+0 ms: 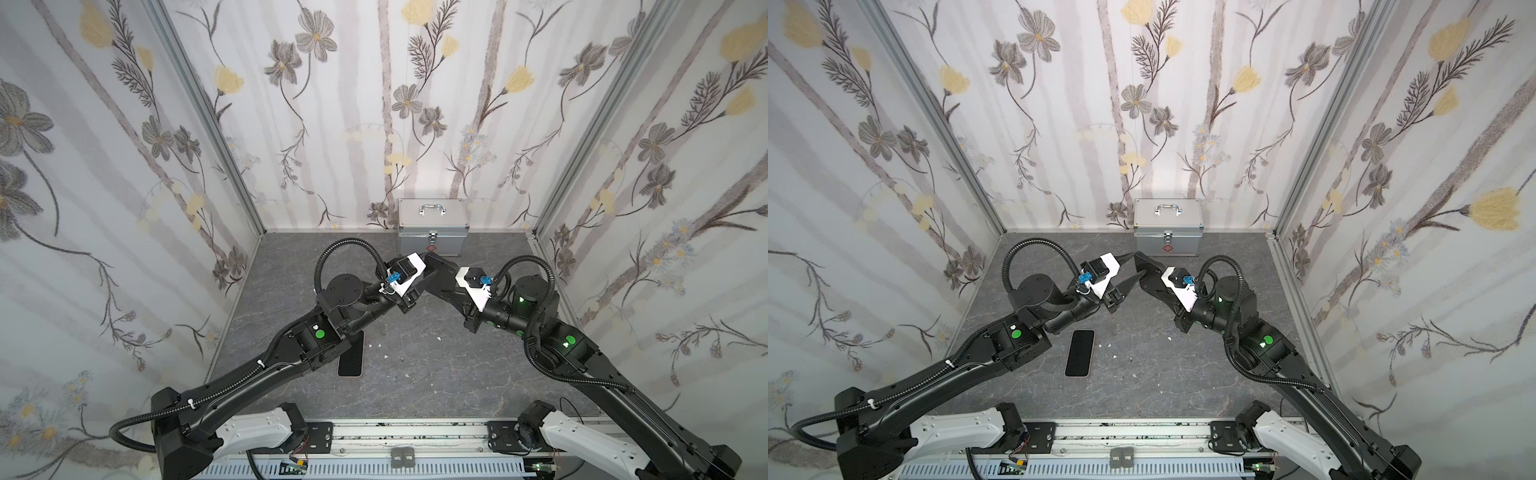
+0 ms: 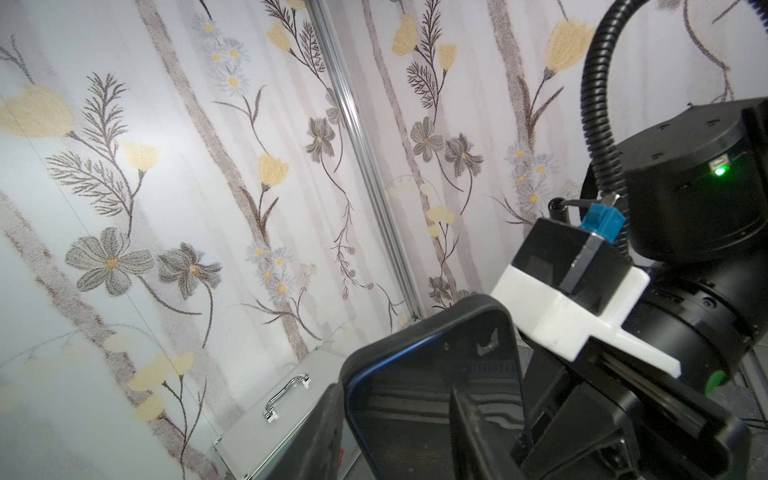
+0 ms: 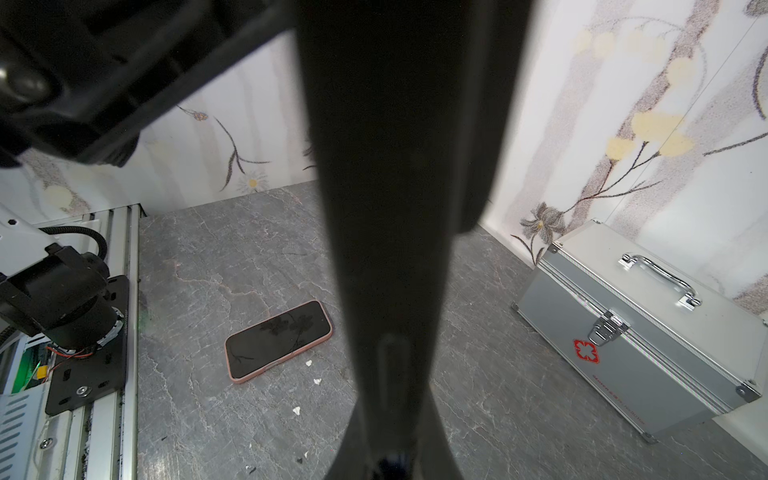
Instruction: Take the phone out of the phone case
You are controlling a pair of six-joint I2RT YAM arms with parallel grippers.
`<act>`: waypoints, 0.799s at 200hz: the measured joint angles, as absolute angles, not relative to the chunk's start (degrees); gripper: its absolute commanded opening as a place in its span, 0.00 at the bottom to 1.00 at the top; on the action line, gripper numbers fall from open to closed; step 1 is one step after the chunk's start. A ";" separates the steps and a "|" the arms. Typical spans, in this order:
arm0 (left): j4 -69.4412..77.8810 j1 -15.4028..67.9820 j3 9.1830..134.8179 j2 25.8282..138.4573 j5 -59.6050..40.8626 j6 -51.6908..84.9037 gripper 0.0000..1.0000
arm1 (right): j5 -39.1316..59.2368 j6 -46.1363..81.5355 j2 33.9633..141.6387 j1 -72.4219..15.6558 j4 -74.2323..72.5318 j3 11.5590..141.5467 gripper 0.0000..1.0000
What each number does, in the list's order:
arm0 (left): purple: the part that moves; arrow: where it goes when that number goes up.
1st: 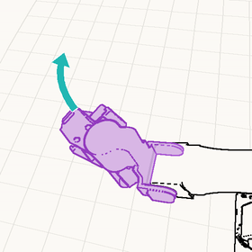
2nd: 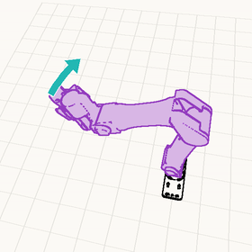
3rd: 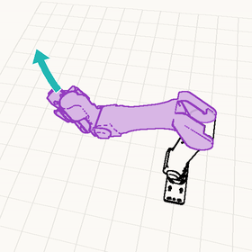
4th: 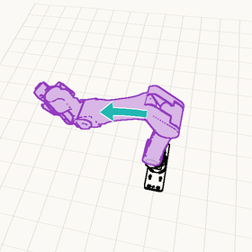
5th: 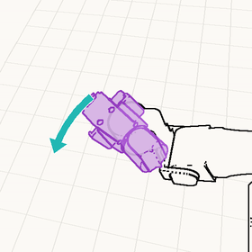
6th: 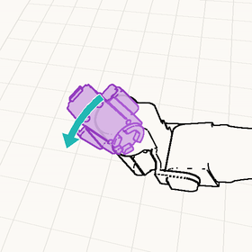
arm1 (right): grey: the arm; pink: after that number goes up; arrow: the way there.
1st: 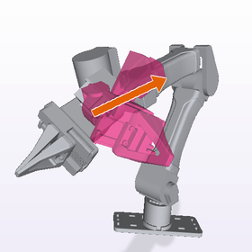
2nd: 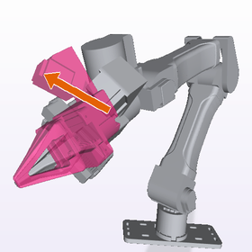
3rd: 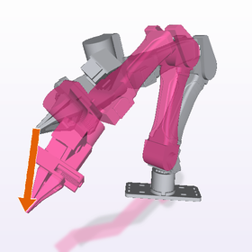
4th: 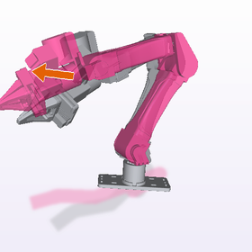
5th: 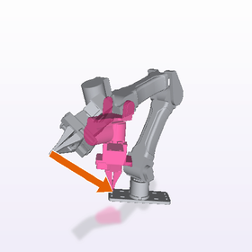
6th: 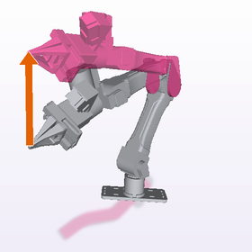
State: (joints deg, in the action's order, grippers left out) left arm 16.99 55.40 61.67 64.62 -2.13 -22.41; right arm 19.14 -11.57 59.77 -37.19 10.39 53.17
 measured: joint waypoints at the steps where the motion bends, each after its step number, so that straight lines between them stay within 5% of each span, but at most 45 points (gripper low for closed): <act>1: 16.99 55.40 61.67 64.64 -2.13 -22.41 0.43 | 19.14 -11.57 59.77 -37.19 10.44 53.17 0.00; 160: 17.72 55.33 61.69 65.23 -2.00 -21.12 0.44 | 16.91 -12.71 59.94 -39.57 11.31 53.67 0.00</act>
State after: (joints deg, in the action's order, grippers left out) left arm 17.72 55.33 61.69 65.23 -2.00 -21.12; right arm 16.91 -12.71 59.94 -39.57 11.31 53.67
